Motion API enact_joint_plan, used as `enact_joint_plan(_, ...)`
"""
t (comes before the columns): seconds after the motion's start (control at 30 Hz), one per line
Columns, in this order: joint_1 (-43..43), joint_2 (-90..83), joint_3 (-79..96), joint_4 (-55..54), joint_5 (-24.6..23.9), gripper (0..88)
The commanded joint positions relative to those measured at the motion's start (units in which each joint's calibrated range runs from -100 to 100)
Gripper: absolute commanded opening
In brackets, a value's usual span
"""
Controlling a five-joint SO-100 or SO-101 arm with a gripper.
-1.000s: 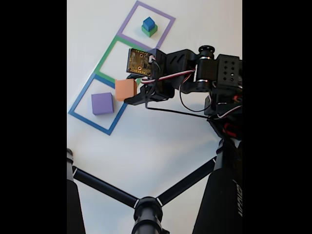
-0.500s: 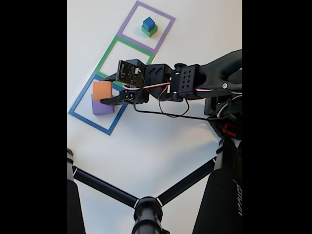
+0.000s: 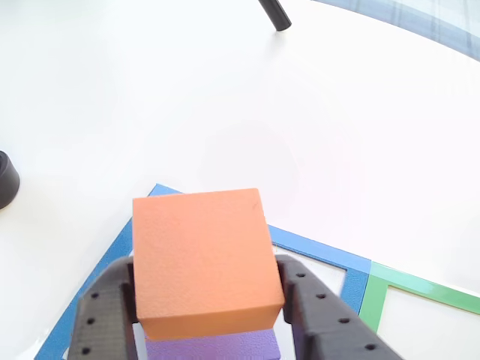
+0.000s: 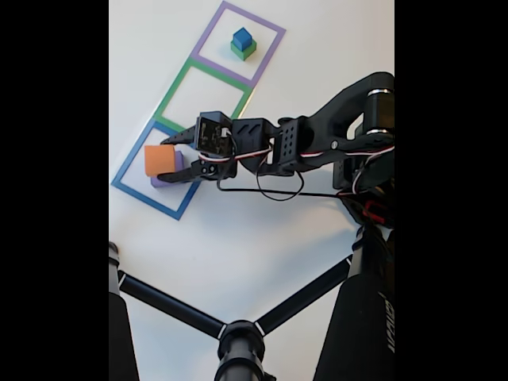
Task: Tower of hanoi
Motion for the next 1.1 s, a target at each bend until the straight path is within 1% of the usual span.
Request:
enact_joint_plan(0.0,0.65,1.27,-1.38,-3.19,0.00,7.5)
enact_joint_plan(0.47,1.80,6.84,-3.10,-6.43,0.00,7.6)
enact_joint_plan(0.73,2.28,8.70,-2.65,-8.29,0.00,9.1)
enact_joint_plan(0.83,1.90,8.86,-2.74,-8.70,0.00,7.5)
enact_joint_plan(1.07,0.27,8.22,-2.74,-8.70,0.00,7.6)
